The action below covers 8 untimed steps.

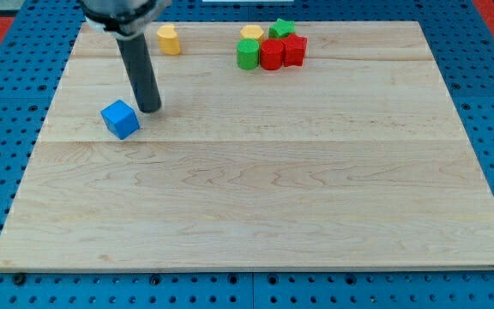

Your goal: Push the blue triangle towards the blue cube

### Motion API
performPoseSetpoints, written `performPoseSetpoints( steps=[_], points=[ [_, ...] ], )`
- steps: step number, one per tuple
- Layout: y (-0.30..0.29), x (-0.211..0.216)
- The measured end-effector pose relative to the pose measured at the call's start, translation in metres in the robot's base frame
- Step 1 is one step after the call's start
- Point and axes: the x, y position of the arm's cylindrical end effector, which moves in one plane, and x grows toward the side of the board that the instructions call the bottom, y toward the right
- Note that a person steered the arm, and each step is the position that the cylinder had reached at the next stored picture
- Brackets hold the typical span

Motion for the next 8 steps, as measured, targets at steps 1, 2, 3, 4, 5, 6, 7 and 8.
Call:
performPoseSetpoints(
  steps=[1,2,3,4,5,6,7,8],
  points=[
    [-0.027,0.03],
    [-0.031,0.043],
    [-0.086,-0.039],
    [-0.097,-0.128],
    [-0.07,-0.178],
    [-0.047,-0.145],
    [-0.039,-0.083],
    [-0.046,-0.075]
  ],
)
